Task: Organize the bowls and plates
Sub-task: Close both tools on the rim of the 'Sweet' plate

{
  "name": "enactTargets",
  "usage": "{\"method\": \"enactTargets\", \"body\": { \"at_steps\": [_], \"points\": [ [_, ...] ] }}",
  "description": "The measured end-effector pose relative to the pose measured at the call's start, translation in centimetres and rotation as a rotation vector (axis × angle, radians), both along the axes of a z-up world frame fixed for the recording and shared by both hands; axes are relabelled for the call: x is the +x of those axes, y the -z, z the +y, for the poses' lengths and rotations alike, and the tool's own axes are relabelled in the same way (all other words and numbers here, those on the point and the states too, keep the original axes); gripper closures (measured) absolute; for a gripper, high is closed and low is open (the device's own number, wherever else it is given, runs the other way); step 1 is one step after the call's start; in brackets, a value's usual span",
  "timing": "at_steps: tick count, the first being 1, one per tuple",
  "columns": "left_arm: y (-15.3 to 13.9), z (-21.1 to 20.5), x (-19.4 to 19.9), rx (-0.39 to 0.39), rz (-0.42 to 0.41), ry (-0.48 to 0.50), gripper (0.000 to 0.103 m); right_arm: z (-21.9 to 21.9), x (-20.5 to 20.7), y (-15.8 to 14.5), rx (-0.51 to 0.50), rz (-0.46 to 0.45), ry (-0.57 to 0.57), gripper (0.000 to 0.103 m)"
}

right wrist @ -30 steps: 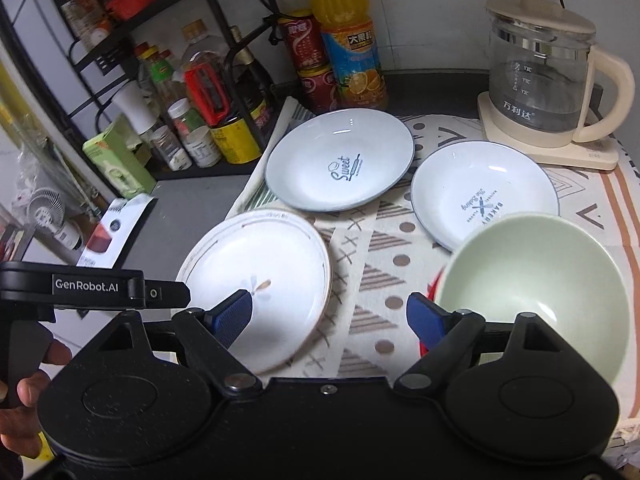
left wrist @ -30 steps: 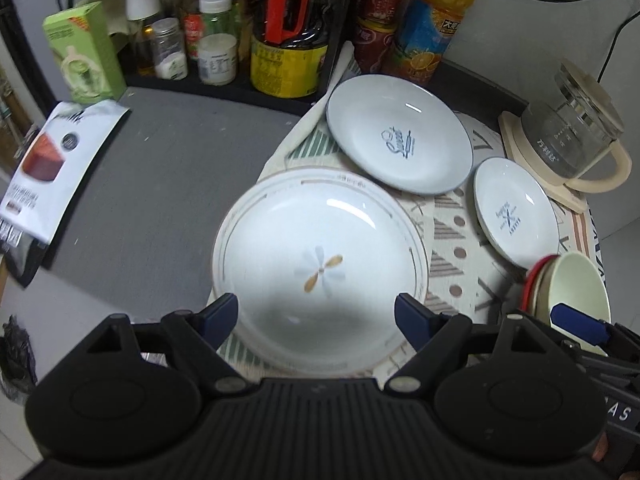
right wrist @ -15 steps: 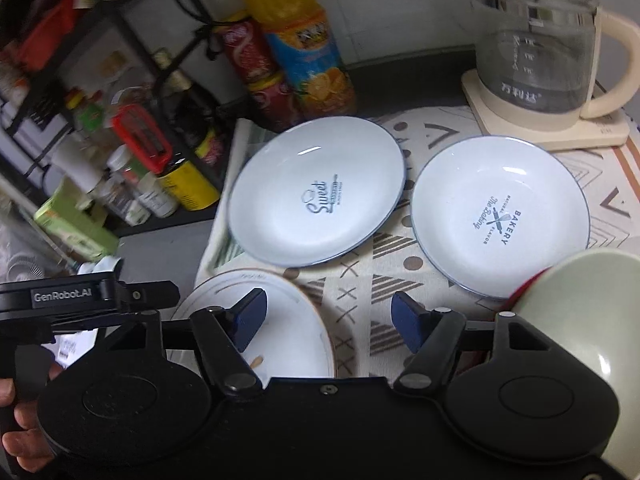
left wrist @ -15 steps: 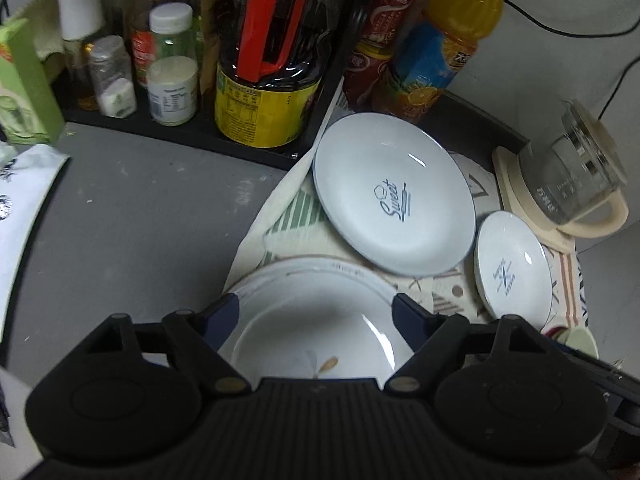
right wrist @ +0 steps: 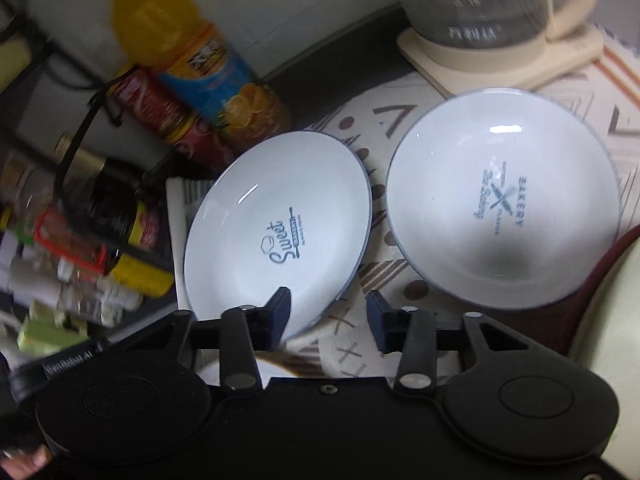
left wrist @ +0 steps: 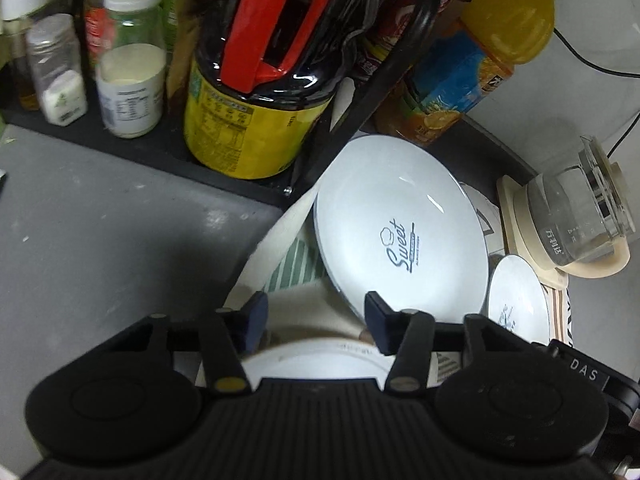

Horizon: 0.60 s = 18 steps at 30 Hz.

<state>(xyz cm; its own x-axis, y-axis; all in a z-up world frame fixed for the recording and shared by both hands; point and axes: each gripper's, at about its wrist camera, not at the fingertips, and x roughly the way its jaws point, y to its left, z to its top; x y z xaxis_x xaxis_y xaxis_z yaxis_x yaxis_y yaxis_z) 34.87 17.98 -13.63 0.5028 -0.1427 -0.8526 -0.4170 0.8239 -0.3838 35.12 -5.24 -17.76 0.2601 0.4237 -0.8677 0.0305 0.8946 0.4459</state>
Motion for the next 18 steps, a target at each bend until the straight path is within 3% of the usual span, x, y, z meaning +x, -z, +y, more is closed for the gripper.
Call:
{"method": "enactTargets", "body": {
  "at_steps": [10,13,18],
  "points": [
    [2.5,0.7,2.3,-0.041,-0.014,0.035,0.066,2.9,0.0,2.7,-0.084,0.008,0.04,0.072],
    [3.1,0.8,2.8,-0.05,-0.013,0.046,0.073,3.1,0.1,3.7,-0.092,0.018,0.063,0.078],
    [4.0,0.9,3.1,-0.062,-0.023,0.057,0.075,2.9,0.4,4.7,-0.074,0.025,0.113,0.082]
  ]
}}
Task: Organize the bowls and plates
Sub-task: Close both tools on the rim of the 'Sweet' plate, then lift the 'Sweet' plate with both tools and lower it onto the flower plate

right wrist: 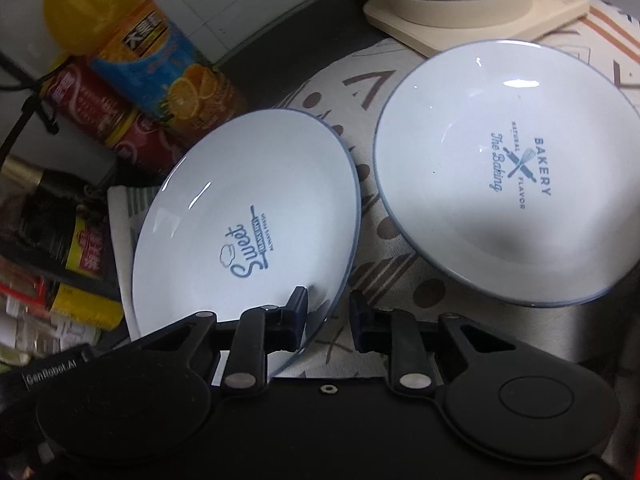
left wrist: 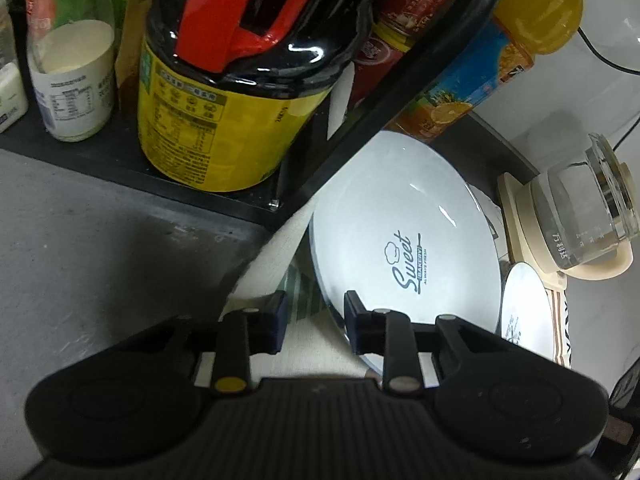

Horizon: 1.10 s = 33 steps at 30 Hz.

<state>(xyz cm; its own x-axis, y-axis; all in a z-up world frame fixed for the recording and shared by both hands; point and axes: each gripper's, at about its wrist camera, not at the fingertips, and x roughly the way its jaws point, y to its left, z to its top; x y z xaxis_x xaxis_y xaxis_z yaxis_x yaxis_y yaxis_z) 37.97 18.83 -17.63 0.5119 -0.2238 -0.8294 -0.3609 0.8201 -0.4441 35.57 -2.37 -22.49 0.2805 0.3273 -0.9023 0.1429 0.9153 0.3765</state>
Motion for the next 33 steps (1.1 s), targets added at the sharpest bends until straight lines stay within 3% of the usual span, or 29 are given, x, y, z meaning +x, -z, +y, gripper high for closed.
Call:
{"method": "enactTargets", "body": {
  "at_steps": [7,11,14,18,33],
  "points": [
    [1.0,-0.1,0.5,-0.026,0.0,-0.011,0.076,0.9,1.1,0.0,-0.047,-0.023,-0.04,0.085],
    [1.0,-1.0,1.0,0.009,-0.004,0.008,0.08,1.1,1.1,-0.2,-0.076,-0.037,-0.083,0.086],
    [0.6,-1.6,1.2,0.018,-0.022,0.029,0.09,1.7,0.8,-1.3,-0.118,-0.073,-0.131,0.087],
    [-0.6,-2.1,1.0,0.052,-0.042,0.007,0.09,2.5,0.4,-3.4,-0.175,-0.14,-0.217,0.088],
    [-3.8,-4.5,-3.5,0.097,-0.05,-0.021,0.089,-0.2,-2.3,-6.6,-0.115,-0.176,-0.239,0.087]
  ]
}}
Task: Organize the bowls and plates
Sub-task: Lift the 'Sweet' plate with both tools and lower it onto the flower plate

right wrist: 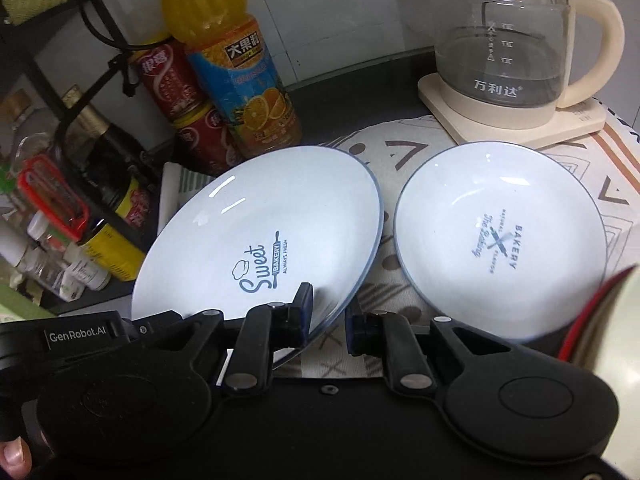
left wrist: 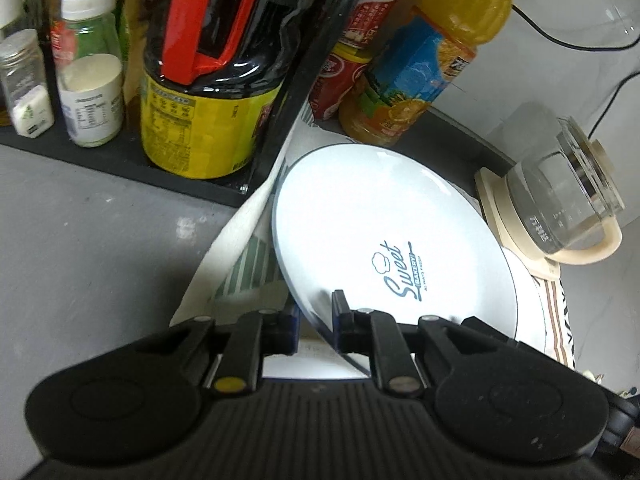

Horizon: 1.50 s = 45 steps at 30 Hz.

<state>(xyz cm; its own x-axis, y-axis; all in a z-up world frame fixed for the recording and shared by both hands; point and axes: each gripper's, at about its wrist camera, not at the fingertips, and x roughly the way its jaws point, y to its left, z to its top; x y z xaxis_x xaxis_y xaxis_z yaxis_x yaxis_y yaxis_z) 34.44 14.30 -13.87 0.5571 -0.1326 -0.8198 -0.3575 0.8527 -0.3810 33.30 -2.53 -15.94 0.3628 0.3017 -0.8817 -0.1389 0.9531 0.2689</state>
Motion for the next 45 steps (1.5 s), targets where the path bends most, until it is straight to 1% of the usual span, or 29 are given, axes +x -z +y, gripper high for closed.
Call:
{"method": "enactTargets", "body": {
  "at_steps": [3,8,17,33,45],
  "points": [
    [-0.6,-0.5,-1.2,0.009,-0.006,-0.001,0.089,-0.8,-0.8,-0.5,0.024,-0.003,-0.004,0.087],
    [-1.7,-0.8,-3.8,0.024,-0.012,-0.018,0.089,-1.0,-2.5,-1.5,0.036,-0.019,-0.037,0.087],
    [-2.7,-1.8,-7.9,0.04,-0.004,-0.042,0.089,-2.0,-5.7,-2.8,0.07,-0.018,-0.068,0.087],
    [-2.6,-3.8,-14.0,0.044,0.033,-0.097,0.088,-3.1,-10.5,-3.9,0.08,-0.006,-0.131,0.087],
    [-1.3,-4.5,-16.3,0.026,0.08,-0.119,0.088,-3.9,-12.5,-3.0,0.072,0.023,-0.158,0.087]
  ]
}}
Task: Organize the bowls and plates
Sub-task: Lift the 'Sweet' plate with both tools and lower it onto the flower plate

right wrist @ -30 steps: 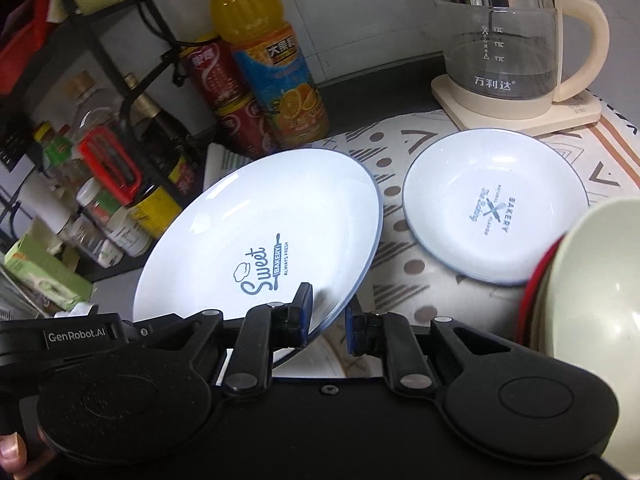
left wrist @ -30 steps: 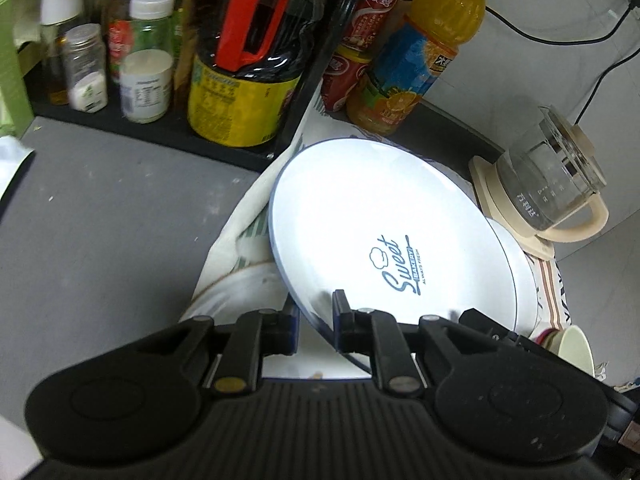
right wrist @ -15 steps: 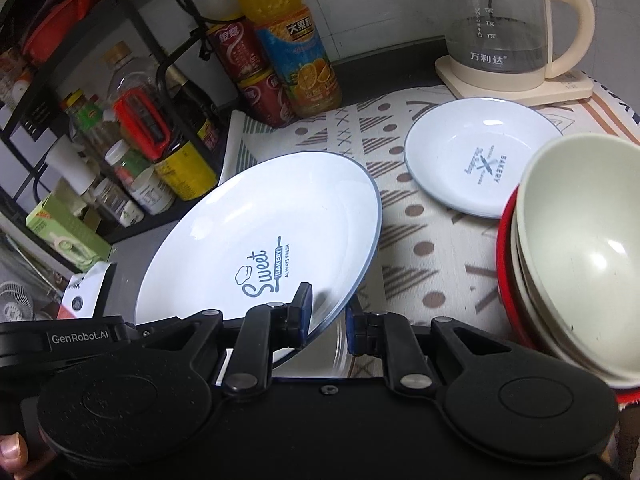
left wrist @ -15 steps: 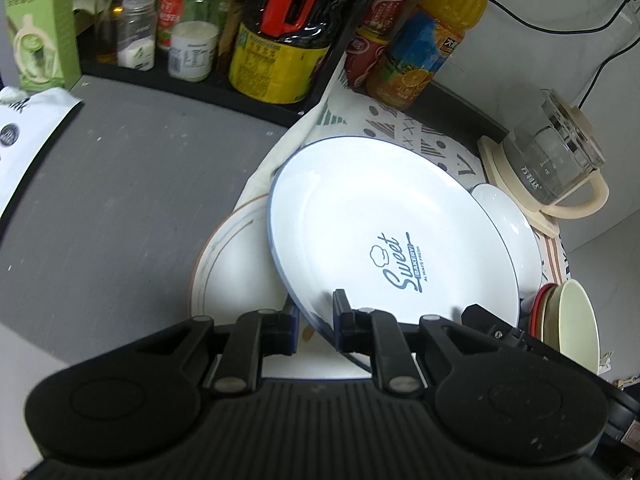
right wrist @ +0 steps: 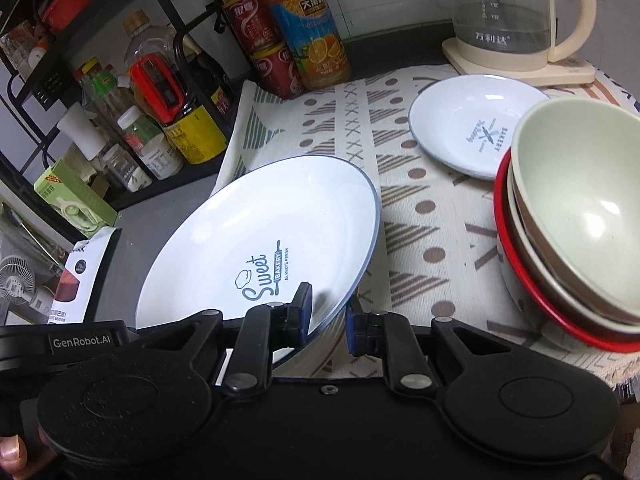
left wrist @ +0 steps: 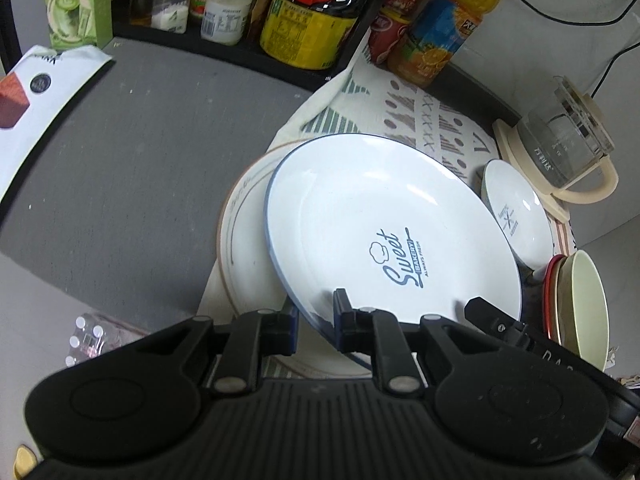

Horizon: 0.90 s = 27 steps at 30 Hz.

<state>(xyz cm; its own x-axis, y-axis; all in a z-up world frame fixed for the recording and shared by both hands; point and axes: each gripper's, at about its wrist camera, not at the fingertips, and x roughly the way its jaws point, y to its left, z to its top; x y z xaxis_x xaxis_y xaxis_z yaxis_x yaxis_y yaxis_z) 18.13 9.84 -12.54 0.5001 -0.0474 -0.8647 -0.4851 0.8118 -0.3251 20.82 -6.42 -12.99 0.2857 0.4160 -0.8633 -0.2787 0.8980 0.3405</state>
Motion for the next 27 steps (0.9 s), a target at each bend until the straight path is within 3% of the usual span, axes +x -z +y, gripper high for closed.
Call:
{"method": "enactTargets", "body": {
  "at_steps": [21,27],
  "points": [
    [2.1,0.9,1.2,-0.091,0.113,0.028,0.081,0.6,-0.1,1.0,-0.046,0.025,-0.003,0.088],
    [0.3,2.7,1.6,-0.018,0.109,-0.004,0.074,0.6,0.3,1.5,-0.068,0.039,0.007,0.091]
  ]
}}
